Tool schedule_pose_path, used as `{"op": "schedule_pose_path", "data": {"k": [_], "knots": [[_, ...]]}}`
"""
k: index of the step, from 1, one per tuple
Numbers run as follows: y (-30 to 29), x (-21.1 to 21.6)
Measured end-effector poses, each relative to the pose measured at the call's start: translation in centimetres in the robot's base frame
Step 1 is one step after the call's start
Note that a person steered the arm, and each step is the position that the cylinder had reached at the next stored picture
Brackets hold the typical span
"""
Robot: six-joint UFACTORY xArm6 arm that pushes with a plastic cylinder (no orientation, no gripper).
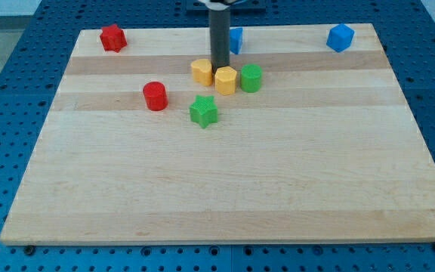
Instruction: Place the heart above the red circle
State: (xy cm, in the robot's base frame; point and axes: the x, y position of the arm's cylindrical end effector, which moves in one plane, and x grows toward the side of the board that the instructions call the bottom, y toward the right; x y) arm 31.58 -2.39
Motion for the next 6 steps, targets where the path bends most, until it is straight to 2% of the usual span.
{"op": "schedule_pose_path", "data": {"k": [2,5,6], "knots": [[-5.1,0.9],[-11.7,5.7],[-11.8,7.0]]}}
